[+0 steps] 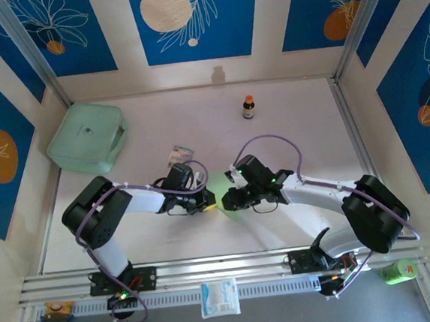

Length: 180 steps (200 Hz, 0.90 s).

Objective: Fold a paper plane with a square sheet of paper (pick it up from the middle)
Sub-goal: Third fold the triangle at the center of the table.

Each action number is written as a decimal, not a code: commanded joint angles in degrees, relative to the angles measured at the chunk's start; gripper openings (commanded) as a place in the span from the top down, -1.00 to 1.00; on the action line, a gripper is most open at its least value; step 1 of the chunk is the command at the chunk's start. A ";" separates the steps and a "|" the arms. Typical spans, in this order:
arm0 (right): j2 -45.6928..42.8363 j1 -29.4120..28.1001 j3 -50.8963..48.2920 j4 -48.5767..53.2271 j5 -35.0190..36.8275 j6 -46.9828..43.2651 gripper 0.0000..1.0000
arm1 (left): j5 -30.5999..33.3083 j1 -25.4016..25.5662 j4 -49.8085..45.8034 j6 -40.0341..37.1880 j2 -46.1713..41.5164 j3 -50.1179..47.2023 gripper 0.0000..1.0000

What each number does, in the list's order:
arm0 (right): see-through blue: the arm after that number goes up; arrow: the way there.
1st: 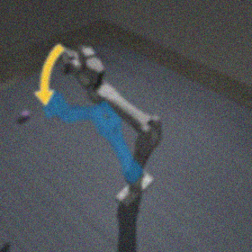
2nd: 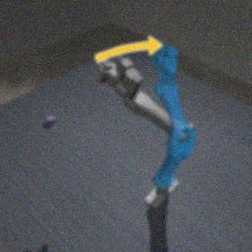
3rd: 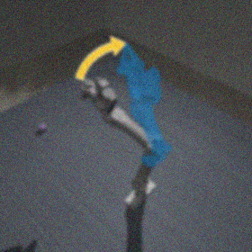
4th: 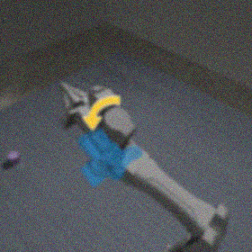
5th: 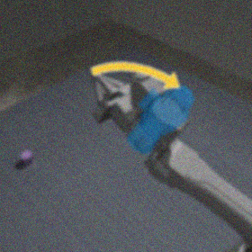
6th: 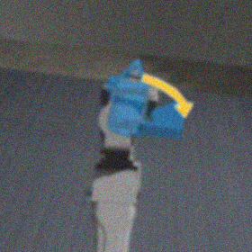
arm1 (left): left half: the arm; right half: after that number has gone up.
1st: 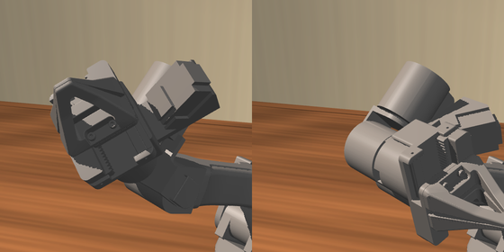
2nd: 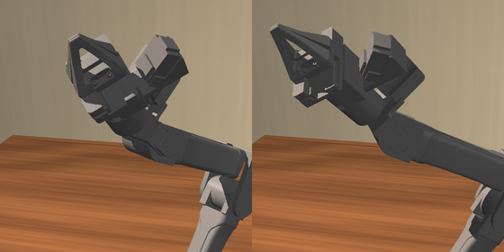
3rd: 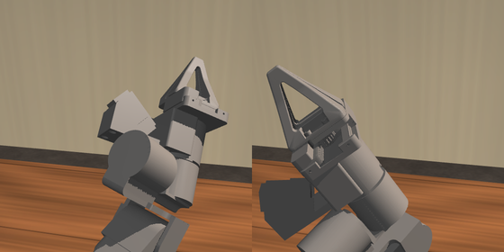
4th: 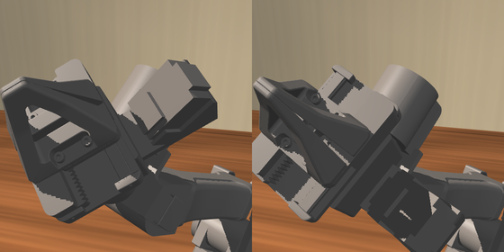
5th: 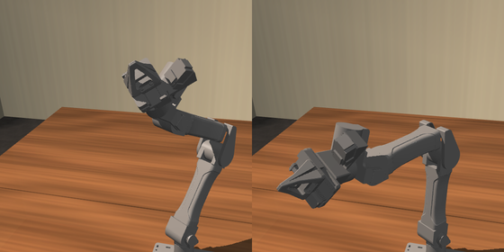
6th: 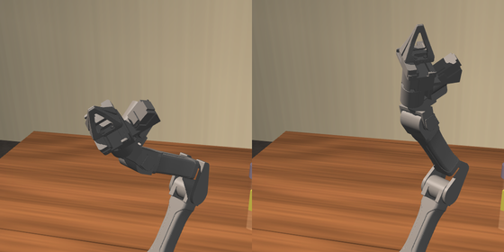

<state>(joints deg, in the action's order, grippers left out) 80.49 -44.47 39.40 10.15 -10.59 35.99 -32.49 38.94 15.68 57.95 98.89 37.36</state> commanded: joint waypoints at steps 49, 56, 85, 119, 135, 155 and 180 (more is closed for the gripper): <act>9.20 -4.21 6.13 3.26 3.97 -0.22 0.80 | 1.41 0.34 -2.20 -1.32 1.57 0.78 0.78; 9.82 -4.22 6.17 3.42 4.33 -0.01 0.80 | 1.46 0.35 -2.23 -1.36 1.57 0.77 0.78; 11.18 -4.30 5.49 3.47 5.08 0.20 0.79 | 1.40 0.30 -2.39 -1.49 1.57 0.87 0.78; 10.49 -3.19 3.54 2.29 5.10 1.06 0.79 | 1.46 0.32 -2.63 -1.66 1.65 1.05 0.77; 10.13 -2.70 2.76 1.81 4.48 1.10 0.78 | 1.42 0.34 -2.70 -1.62 1.74 1.13 0.78; 9.95 -2.08 1.85 1.19 3.65 1.28 0.79 | 1.40 0.35 -2.76 -1.62 1.98 1.22 0.77; 9.52 -1.03 0.34 -0.24 2.30 1.61 0.78 | 1.42 0.33 -2.76 -1.62 1.92 1.22 0.77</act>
<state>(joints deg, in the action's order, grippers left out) 91.31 -46.46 41.47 10.70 -6.09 36.53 -32.56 38.94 15.09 57.95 99.20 37.91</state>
